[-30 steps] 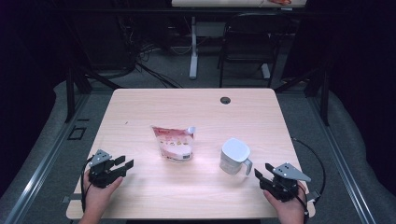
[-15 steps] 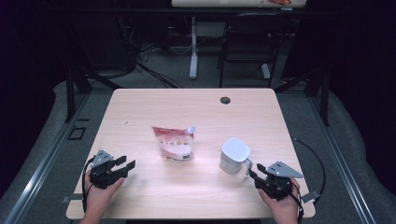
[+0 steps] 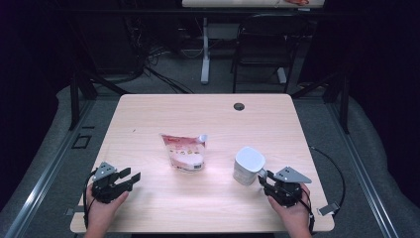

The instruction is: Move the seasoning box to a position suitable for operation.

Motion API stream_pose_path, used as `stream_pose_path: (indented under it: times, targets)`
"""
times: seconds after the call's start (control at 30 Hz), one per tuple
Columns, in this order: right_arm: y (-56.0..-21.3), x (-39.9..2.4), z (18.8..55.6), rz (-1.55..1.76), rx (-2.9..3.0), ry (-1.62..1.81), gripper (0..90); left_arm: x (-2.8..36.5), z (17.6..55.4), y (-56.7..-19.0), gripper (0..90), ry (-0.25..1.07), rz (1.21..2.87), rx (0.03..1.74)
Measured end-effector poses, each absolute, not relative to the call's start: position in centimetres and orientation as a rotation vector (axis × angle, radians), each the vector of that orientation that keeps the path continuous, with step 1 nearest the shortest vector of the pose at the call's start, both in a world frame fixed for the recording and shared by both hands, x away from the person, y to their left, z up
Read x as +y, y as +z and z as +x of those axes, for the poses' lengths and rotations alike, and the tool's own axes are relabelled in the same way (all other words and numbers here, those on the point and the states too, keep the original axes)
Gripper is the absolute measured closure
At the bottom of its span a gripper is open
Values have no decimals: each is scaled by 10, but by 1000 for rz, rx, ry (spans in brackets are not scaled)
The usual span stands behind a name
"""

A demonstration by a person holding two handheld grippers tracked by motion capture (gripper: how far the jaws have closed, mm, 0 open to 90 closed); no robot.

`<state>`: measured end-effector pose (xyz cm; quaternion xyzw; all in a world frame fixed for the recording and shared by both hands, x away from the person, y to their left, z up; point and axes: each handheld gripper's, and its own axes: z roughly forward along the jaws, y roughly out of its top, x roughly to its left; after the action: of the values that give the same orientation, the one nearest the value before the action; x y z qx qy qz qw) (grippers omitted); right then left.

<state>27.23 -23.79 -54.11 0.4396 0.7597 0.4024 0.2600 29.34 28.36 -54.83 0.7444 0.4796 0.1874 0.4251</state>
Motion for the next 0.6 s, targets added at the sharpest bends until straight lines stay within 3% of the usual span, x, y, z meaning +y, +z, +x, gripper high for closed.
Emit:
stream_pose_path:
  times: [0.13,0.6]
  targets:
    - [-541,-236,274,1178,2053,1070,675,286,290,-548,520,476,1864,1204]
    - [-539,-235,273,1156,2097,1068,686,287,289,-549,520,479,1867,1207]
